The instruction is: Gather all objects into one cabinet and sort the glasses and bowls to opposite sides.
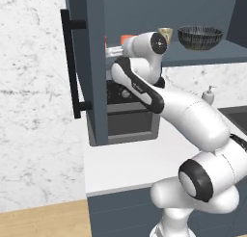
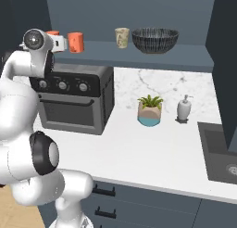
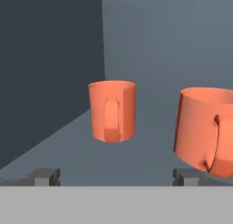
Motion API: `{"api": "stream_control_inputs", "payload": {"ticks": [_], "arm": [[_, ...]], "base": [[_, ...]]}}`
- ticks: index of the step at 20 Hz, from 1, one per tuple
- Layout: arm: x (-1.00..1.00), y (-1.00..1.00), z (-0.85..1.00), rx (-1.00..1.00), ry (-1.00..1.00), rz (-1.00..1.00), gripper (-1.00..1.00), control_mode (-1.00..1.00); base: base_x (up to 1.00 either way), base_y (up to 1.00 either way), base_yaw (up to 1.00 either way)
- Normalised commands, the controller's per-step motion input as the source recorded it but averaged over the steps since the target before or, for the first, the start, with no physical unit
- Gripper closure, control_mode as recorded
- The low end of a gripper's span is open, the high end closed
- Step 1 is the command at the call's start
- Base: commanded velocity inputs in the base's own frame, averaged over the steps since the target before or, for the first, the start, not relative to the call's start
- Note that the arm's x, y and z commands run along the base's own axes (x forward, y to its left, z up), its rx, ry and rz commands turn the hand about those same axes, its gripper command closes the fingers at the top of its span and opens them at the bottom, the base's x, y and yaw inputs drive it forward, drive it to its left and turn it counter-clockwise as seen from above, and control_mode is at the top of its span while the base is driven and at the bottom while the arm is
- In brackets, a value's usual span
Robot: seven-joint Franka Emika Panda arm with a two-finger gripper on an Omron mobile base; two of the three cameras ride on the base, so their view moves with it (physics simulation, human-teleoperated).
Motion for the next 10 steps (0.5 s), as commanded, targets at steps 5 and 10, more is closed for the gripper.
{"api": "stream_control_inputs", "payload": {"ticks": [5,10], "arm": [[-0.51,-0.56,0.00,0.01,0.00,-0.19,-1.00,-1.00],[-0.48,-0.32,0.00,0.00,0.00,-0.14,-1.00,-1.00]], "base": [[0.00,0.00,0.00],[0.00,0.00,0.00]]}}
